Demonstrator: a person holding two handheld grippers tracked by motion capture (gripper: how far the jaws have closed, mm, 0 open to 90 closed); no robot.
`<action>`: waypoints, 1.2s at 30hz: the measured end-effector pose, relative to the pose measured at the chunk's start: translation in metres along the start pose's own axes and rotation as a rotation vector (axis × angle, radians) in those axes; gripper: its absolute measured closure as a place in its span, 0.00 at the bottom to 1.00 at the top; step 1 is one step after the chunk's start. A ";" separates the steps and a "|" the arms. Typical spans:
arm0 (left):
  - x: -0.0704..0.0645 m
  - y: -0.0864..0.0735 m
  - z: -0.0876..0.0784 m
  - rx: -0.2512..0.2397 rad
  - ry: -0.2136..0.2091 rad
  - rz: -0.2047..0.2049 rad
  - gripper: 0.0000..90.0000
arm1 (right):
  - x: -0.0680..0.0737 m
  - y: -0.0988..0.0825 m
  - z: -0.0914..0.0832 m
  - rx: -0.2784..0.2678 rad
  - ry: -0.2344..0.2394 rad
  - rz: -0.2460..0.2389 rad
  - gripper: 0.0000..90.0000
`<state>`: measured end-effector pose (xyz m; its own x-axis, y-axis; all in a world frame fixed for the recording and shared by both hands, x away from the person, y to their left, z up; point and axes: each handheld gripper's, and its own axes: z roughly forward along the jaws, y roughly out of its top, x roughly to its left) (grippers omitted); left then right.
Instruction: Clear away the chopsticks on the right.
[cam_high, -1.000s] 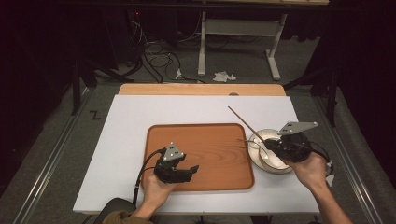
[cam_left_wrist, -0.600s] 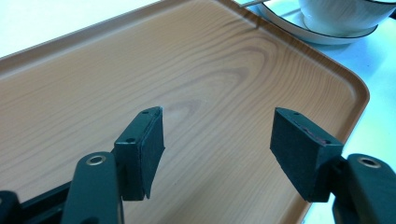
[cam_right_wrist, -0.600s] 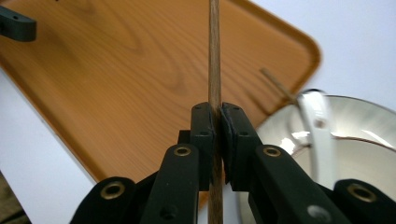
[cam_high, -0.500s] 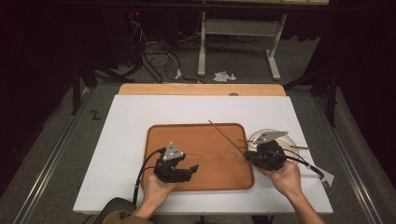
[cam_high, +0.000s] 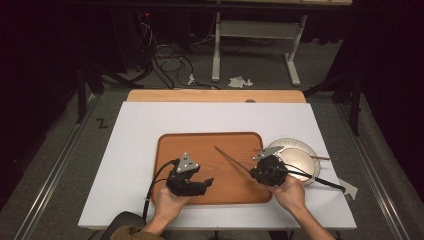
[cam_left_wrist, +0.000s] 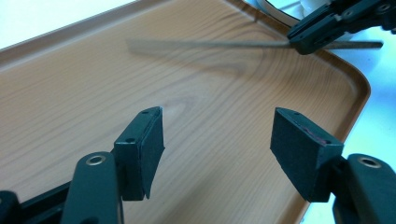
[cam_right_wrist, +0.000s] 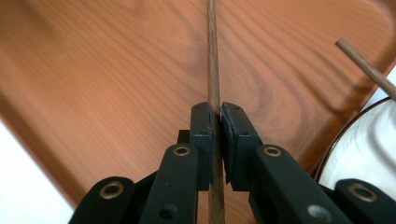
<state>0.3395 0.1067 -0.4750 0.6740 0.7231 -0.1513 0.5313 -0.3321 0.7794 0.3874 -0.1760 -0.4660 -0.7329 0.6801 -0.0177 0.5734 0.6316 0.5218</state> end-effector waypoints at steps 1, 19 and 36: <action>0.000 0.000 0.000 0.000 0.000 0.000 0.39 | 0.000 0.000 0.002 0.009 -0.007 0.001 0.94; -0.001 0.000 0.000 0.006 0.003 0.006 0.39 | 0.000 0.002 0.024 0.072 -0.033 0.002 0.91; 0.001 0.000 0.000 0.002 0.014 -0.003 0.39 | -0.012 0.003 -0.029 -0.128 -0.004 -0.008 0.77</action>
<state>0.3399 0.1073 -0.4755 0.6652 0.7325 -0.1449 0.5344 -0.3315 0.7775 0.3871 -0.1931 -0.4400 -0.7353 0.6772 -0.0258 0.5163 0.5845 0.6259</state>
